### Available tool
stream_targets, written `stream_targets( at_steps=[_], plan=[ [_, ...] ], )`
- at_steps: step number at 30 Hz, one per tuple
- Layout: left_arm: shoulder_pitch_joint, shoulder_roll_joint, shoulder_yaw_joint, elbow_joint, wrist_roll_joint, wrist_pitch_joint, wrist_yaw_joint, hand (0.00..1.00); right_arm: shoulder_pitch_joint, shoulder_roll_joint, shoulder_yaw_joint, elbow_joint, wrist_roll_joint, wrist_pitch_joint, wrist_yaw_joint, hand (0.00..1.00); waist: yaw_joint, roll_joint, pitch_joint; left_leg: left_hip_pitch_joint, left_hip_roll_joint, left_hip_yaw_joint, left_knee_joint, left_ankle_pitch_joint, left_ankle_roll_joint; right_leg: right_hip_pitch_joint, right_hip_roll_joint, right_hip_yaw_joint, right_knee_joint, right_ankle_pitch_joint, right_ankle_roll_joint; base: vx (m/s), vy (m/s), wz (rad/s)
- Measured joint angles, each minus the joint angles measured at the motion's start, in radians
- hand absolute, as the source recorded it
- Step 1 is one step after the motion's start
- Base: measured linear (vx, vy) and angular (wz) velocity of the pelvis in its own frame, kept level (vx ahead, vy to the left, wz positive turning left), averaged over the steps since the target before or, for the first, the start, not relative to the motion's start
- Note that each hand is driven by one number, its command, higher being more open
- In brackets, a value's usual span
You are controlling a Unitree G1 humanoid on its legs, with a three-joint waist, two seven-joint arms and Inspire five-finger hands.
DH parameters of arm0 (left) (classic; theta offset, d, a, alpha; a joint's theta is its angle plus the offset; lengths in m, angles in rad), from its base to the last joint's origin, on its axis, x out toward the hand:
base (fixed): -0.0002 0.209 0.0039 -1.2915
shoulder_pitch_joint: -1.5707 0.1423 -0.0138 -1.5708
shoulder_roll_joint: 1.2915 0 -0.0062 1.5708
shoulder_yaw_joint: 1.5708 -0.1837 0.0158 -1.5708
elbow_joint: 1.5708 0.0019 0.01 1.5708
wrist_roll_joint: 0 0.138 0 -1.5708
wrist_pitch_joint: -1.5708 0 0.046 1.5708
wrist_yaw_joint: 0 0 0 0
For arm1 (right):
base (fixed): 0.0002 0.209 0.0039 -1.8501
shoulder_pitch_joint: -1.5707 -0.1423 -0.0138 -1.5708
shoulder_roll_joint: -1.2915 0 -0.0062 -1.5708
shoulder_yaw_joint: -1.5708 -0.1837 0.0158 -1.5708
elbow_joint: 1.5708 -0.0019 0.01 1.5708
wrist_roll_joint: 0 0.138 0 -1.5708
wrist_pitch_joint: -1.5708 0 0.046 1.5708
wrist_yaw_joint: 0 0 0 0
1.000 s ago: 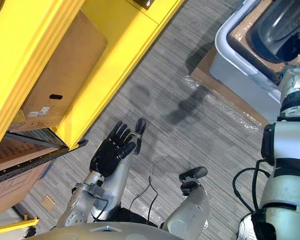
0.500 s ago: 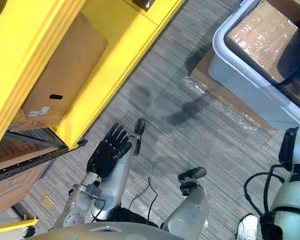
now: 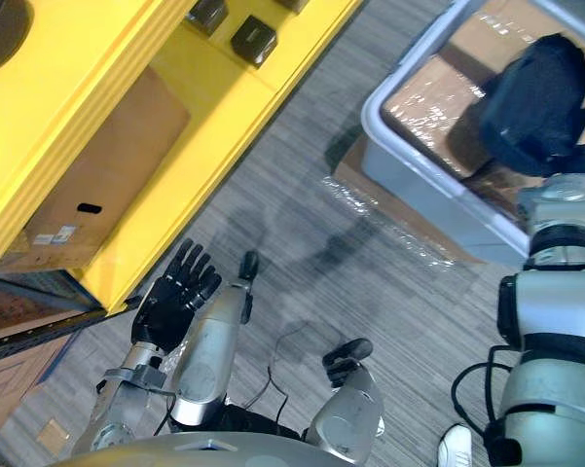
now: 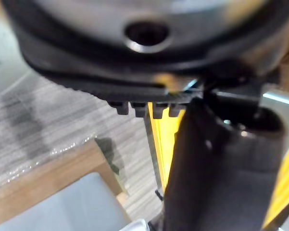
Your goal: Walk over and take three plastic housings, then place them on the shelf
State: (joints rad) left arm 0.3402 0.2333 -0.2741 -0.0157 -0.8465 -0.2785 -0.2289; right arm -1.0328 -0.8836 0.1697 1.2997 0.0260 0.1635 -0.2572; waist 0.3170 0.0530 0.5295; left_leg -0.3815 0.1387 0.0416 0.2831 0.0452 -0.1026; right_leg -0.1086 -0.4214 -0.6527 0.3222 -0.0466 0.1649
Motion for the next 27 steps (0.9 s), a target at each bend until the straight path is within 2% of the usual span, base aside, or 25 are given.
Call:
stream_targets(
  at_steps=[2,5,6,7,9,10,12,14,16,17,19,21,23,27],
  plan=[
    [-0.002,0.002,0.009,-0.047,0.044,0.000,-0.002,1.00,0.029,0.026,0.011,-0.092,-0.041,0.000,-0.034,0.00,-0.022,-0.017,-0.002,0.078,0.011,0.016,-0.087,0.039,-0.012,0.032,0.014,0.005,-0.016,0.000,0.000,0.01,-0.107,-0.20],
    [-0.043,0.001,0.018,-0.092,0.046,0.039,-0.002,1.00,0.058,0.027,0.040,-0.244,-0.113,0.000,-0.069,0.00,-0.047,-0.022,-0.006,0.173,0.019,0.047,-0.178,0.075,-0.021,0.067,0.026,0.030,-0.031,0.000,0.000,0.01,-0.066,-0.25],
    [-0.070,0.001,0.021,-0.112,0.033,0.092,-0.004,1.00,0.083,0.028,0.043,-0.314,-0.172,-0.005,-0.093,0.00,-0.057,-0.028,-0.019,0.208,0.022,0.062,-0.218,0.088,-0.024,0.079,0.033,0.041,-0.045,0.000,0.000,0.01,-0.054,-0.27],
    [-0.091,0.002,0.026,-0.113,0.030,0.120,-0.005,1.00,0.094,0.030,0.047,-0.341,-0.194,-0.010,-0.105,0.00,-0.061,-0.033,-0.029,0.223,0.025,0.073,-0.238,0.095,-0.027,0.079,0.040,0.050,-0.052,0.001,0.001,0.02,-0.052,-0.30],
    [-0.163,0.008,0.042,-0.094,0.016,0.252,0.002,1.00,0.139,0.077,0.049,-0.409,-0.294,-0.026,-0.128,0.00,-0.089,-0.072,-0.097,0.265,0.034,0.097,-0.306,0.119,-0.035,0.080,0.056,0.062,-0.074,0.003,0.003,0.05,-0.063,-0.28],
    [-0.181,0.015,0.043,-0.080,0.015,0.277,0.002,1.00,0.155,0.092,0.049,-0.424,-0.307,-0.030,-0.134,0.00,-0.096,-0.083,-0.116,0.275,0.037,0.104,-0.320,0.121,-0.037,0.082,0.061,0.067,-0.082,0.003,0.004,0.10,-0.083,-0.32],
    [-0.257,0.037,0.037,-0.019,0.015,0.380,0.020,1.00,0.211,0.143,0.049,-0.472,-0.378,-0.053,-0.135,0.00,-0.117,-0.124,-0.167,0.321,0.048,0.140,-0.347,0.123,-0.040,0.102,0.078,0.089,-0.108,0.006,0.004,0.09,-0.067,-0.33],
    [-0.311,0.037,0.036,0.046,-0.017,0.436,0.031,1.00,0.251,0.148,0.049,-0.523,-0.423,-0.076,-0.135,0.00,-0.136,-0.135,-0.191,0.334,0.051,0.149,-0.349,0.123,-0.040,0.118,0.086,0.093,-0.126,0.013,0.003,0.06,-0.052,-0.18],
    [-0.357,0.042,0.053,0.106,-0.108,0.507,0.055,1.00,0.302,0.148,0.048,-0.620,-0.509,-0.137,-0.135,0.00,-0.157,-0.140,-0.204,0.365,0.063,0.177,-0.361,0.123,-0.040,0.133,0.107,0.114,-0.155,0.026,0.001,0.04,-0.050,-0.29],
    [-0.364,0.044,0.059,0.112,-0.139,0.523,0.057,1.00,0.317,0.148,0.045,-0.649,-0.537,-0.156,-0.136,0.00,-0.164,-0.143,-0.208,0.367,0.066,0.181,-0.362,0.123,-0.040,0.133,0.110,0.117,-0.159,0.027,0.001,0.00,-0.041,-0.25],
    [-0.394,0.061,0.067,0.135,-0.276,0.583,0.079,1.00,0.389,0.148,0.044,-0.738,-0.637,-0.248,-0.144,0.00,-0.180,-0.145,-0.227,0.380,0.073,0.200,-0.365,0.123,-0.040,0.137,0.122,0.136,-0.177,0.034,-0.001,-0.01,-0.042,-0.20],
    [-0.414,0.066,0.073,0.143,-0.371,0.610,0.090,1.00,0.456,0.148,0.045,-0.792,-0.700,-0.319,-0.146,0.00,-0.187,-0.150,-0.246,0.391,0.076,0.207,-0.365,0.123,-0.041,0.151,0.130,0.140,-0.198,0.040,0.000,-0.01,-0.035,-0.14],
    [-0.446,0.068,0.074,0.145,-0.462,0.610,0.093,1.00,0.515,0.148,0.046,-0.830,-0.767,-0.397,-0.150,0.00,-0.194,-0.150,-0.274,0.393,0.084,0.212,-0.365,0.124,-0.042,0.158,0.144,0.142,-0.221,0.052,-0.005,-0.02,-0.040,-0.09],
    [-0.499,0.061,0.074,0.146,-0.545,0.583,0.088,1.00,0.559,0.156,0.052,-0.848,-0.825,-0.504,-0.169,0.00,-0.214,-0.151,-0.306,0.401,0.084,0.220,-0.366,0.124,-0.043,0.167,0.150,0.155,-0.247,0.070,-0.003,-0.05,-0.013,-0.09]
  ],
)
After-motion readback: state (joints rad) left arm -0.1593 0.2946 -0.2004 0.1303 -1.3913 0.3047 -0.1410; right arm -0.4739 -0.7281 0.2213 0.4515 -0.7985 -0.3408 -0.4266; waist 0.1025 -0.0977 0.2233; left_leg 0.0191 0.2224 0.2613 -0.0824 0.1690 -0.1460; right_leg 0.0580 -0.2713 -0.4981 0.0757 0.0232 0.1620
